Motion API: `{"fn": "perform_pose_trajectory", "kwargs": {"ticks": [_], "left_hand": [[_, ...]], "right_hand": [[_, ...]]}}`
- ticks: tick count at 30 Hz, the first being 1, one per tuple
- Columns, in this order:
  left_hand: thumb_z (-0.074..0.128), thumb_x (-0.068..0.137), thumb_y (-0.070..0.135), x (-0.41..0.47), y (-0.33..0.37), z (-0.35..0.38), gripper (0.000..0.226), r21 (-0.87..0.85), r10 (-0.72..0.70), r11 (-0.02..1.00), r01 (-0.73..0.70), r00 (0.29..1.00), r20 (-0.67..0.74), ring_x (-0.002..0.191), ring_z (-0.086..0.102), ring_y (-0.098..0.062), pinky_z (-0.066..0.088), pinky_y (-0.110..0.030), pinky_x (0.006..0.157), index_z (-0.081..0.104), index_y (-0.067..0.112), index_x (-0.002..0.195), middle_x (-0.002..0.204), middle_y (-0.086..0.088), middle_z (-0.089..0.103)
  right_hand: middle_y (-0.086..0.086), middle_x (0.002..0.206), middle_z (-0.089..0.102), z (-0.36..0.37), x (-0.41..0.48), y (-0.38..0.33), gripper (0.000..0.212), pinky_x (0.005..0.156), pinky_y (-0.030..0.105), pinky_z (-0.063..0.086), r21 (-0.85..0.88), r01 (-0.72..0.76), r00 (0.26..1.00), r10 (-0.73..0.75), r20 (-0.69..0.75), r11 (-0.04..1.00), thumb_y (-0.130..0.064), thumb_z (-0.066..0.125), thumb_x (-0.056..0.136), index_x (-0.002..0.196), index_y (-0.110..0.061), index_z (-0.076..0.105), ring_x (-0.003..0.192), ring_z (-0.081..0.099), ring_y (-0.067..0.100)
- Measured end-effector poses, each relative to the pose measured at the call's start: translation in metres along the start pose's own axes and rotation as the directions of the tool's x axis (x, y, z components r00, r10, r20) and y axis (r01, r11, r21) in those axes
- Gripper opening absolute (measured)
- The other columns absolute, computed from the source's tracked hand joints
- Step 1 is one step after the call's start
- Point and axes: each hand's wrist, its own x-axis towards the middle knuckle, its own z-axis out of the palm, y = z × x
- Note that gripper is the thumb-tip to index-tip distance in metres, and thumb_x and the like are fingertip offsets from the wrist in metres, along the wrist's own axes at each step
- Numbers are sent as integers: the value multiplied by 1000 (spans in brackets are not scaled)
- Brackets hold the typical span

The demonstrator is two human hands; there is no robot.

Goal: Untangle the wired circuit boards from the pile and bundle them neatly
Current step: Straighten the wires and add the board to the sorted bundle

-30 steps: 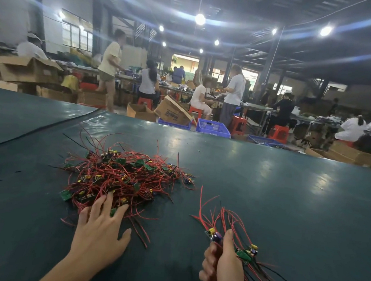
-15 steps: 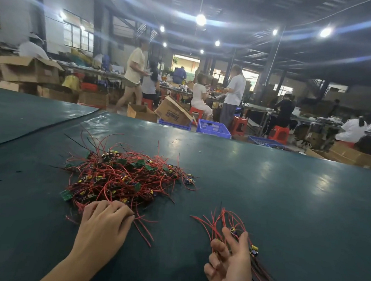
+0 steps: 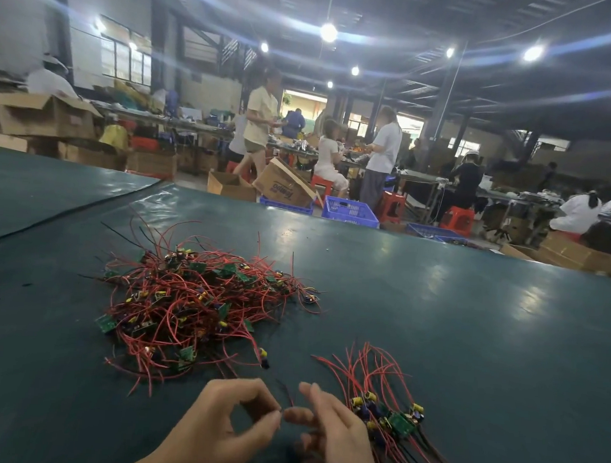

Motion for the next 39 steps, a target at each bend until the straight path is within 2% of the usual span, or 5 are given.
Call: {"fn": "perform_pose_trajectory", "kwargs": {"ticks": [6, 10, 22, 30, 39], "left_hand": [[66, 86, 28, -10, 5, 14, 10, -84, 43, 996, -24, 972, 231, 82, 66, -2, 50, -27, 83, 69, 28, 77, 76, 17, 67], [50, 93, 50, -5, 12, 15, 40, -157, -120, 975, 154, 971, 209, 64, 56, 1, 40, -22, 60, 69, 23, 70, 65, 11, 64], [40, 93, 48, 12, -2, 16, 52, -510, -609, 556, 657, 739, 288, 67, 69, -15, 51, -21, 55, 79, 16, 84, 78, -7, 74], [60, 76, 25, 12, 3, 8, 25, -704, -484, 597, 385, 873, 66, 68, 67, -23, 55, -26, 56, 75, 8, 87, 88, -21, 72], [67, 67, 17, 10, 3, 9, 16, -743, -461, 608, 280, 886, -43, 58, 65, -20, 49, -24, 43, 75, 9, 78, 74, -18, 69]], "right_hand": [[13, 72, 73, 5, -7, 2, 15, 51, 20, 47, -56, 72, 994, -67, 83, 996, -4, 61, 91, 87, -7, 75, 54, 58, 17], [11, 75, 74, 3, -10, -1, 25, 60, 23, 53, -122, 111, 991, -101, 86, 986, -2, 54, 95, 87, -10, 76, 63, 66, 18], [16, 63, 71, 10, -31, -6, 31, 58, 24, 49, -173, 378, 913, -336, 231, 910, -35, 69, 82, 67, -10, 78, 56, 66, 22], [3, 53, 66, 12, -34, 1, 32, 52, 17, 41, -287, 406, 887, -299, 353, 868, -35, 71, 82, 59, -14, 72, 50, 62, 11], [12, 46, 57, 9, -22, -1, 63, 44, 19, 36, -175, 399, 917, -393, 65, 900, -62, 53, 87, 49, -12, 64, 40, 50, 15]]}}
